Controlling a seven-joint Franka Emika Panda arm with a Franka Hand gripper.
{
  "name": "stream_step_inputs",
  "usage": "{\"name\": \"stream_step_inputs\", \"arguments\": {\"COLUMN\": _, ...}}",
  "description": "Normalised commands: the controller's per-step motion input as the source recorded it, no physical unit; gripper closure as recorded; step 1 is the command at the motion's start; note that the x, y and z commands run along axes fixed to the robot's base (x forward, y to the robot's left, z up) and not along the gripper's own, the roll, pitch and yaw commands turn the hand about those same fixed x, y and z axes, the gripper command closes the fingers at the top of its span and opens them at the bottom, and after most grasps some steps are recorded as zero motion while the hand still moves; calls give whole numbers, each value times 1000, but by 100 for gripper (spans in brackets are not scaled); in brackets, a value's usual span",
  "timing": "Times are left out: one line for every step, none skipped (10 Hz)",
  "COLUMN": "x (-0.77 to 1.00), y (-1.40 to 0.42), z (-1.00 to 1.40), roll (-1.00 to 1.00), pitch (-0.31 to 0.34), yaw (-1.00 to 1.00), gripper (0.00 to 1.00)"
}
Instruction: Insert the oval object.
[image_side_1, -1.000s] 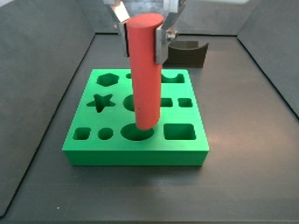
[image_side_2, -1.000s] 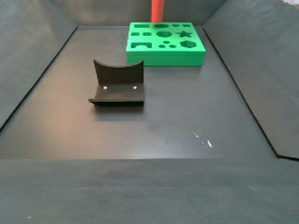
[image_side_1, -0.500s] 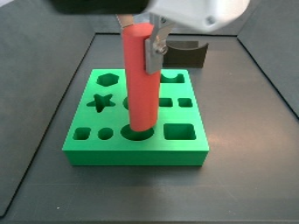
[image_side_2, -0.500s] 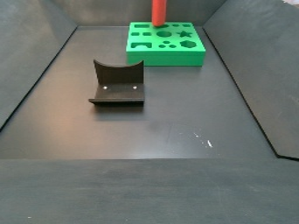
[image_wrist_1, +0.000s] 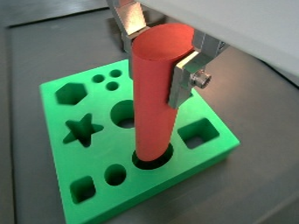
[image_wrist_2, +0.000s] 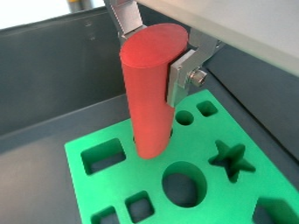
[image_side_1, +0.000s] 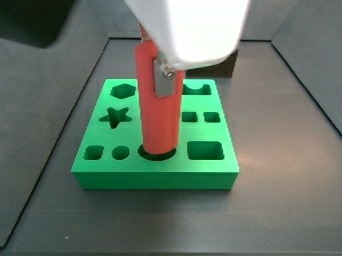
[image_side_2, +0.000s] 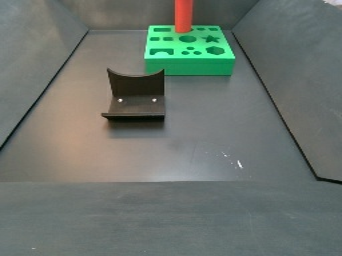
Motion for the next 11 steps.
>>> {"name": "stream_step_inputs", "arguments": {"x": 0, "y": -123, "z": -151, "roll": 76, "pitch": 0, "yaw": -980, "gripper": 100}}
{"name": "stream_step_inputs", "arguments": {"x": 0, "y": -126, "z": -151, "roll": 76, "pitch": 0, "yaw": -977, "gripper": 100}}
{"name": "stream_step_inputs", "arguments": {"x": 0, "y": -126, "z": -149, "roll": 76, "pitch": 0, "yaw": -977, "gripper": 100}}
{"name": "stream_step_inputs", "arguments": {"x": 0, "y": -129, "z": -143, "roll": 76, "pitch": 1, "yaw": -971, "gripper": 100}}
{"name": "stream_step_inputs", "arguments": {"x": -9, "y": -143, "z": -100, "roll": 90, "pitch": 14, "yaw": -946, "gripper": 100}}
{"name": "stream_step_inputs", "arguments": {"x": -211, "y": -120, "z": -54, "roll": 110, "pitch": 0, "yaw": -820, "gripper": 100}}
{"name": "stream_step_inputs", "arguments": {"x": -354, "y": -43, "z": -69, "roll": 119, "pitch": 0, "yaw": -720, "gripper": 100}}
{"name": "stream_step_inputs", "arguments": {"x": -340, "y": -43, "z": -57, "roll": 133, "pitch": 0, "yaw": -643, "gripper": 100}}
{"name": "stream_step_inputs", "arguments": {"x": -106, "y": 0, "z": -97, "roll": 157, "pitch": -23, "yaw": -351, "gripper": 100}}
{"name": "stream_step_inputs", "arguments": {"x": 0, "y": 0, "z": -151, "roll": 123, "pitch": -19, "yaw": -86, "gripper": 100}}
{"name": "stream_step_inputs", "arguments": {"x": 169, "y": -54, "z": -271, "roll": 81, "pitch": -3, "yaw": 0, "gripper": 100}}
